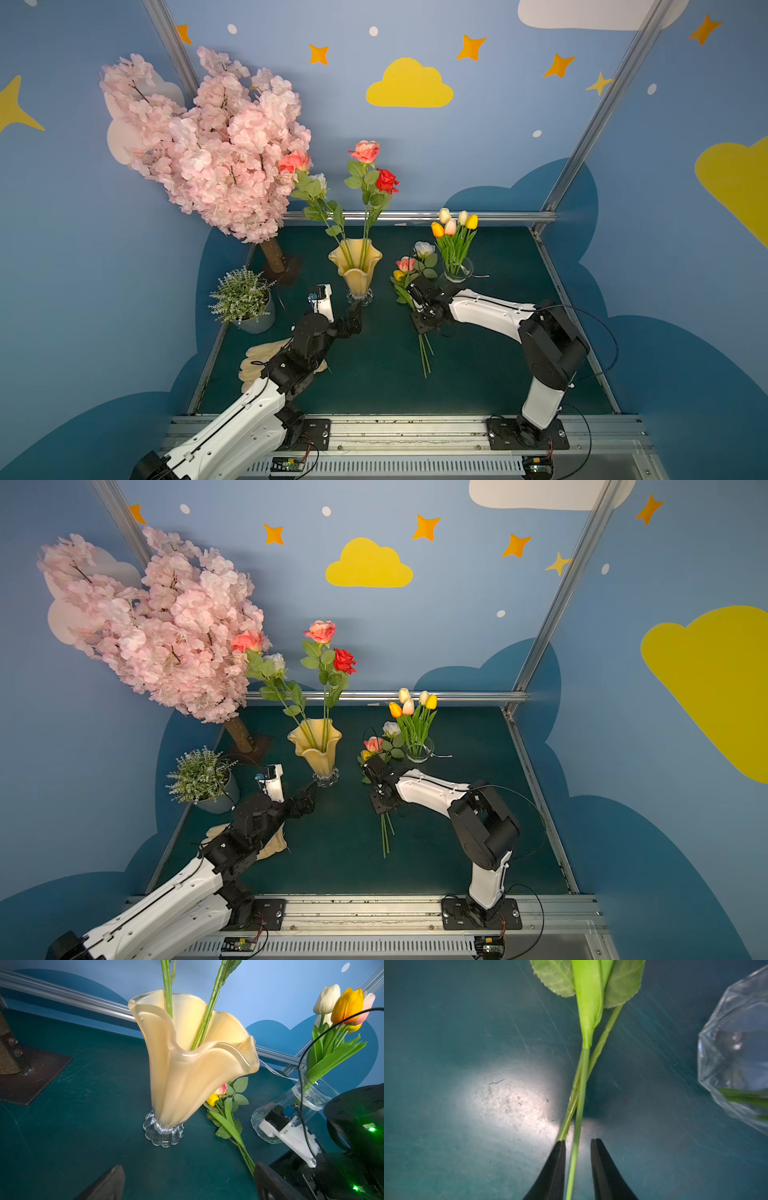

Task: Arrange the flowers in different vases according to their variety
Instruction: Pick up the flower at the center of the board.

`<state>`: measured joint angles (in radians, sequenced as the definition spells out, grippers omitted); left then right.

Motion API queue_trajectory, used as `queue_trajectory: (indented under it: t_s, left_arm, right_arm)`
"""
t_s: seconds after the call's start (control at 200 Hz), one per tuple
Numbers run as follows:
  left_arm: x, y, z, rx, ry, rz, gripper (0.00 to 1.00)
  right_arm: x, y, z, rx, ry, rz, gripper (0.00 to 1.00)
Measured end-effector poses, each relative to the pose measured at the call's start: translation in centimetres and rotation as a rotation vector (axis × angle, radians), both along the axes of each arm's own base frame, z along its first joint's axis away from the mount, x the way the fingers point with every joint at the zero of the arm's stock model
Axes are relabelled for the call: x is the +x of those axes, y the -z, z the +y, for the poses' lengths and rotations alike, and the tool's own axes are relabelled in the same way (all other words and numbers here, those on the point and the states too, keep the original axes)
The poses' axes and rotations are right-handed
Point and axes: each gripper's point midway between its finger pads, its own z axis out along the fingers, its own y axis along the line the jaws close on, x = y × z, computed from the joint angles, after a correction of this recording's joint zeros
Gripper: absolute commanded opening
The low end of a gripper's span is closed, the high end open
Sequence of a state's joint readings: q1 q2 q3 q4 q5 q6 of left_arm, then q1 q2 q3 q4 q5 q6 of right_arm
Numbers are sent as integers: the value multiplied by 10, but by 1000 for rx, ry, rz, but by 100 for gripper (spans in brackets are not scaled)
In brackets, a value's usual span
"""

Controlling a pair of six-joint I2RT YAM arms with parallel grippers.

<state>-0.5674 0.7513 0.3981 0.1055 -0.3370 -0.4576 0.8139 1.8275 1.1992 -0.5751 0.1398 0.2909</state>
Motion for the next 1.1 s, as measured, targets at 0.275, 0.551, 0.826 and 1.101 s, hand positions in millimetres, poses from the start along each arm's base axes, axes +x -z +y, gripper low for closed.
queue_trajectory:
  t_s: [0.275, 0.551, 0.826, 1.101]
  left_arm:
    - [0, 0, 0, 0, 0, 0, 100]
    - [0, 0, 0, 0, 0, 0, 100]
    - [0, 0, 0, 0, 0, 0, 100]
    - [-1, -1, 0, -4, 1, -5, 100]
  right_arm:
    - [1, 12, -2, -48, 4, 23, 22]
    - [5, 19, -1, -75, 3, 31, 7]
    - [5, 2, -2, -78, 0, -16, 0]
    - [5, -99, -1, 173, -7, -267, 0]
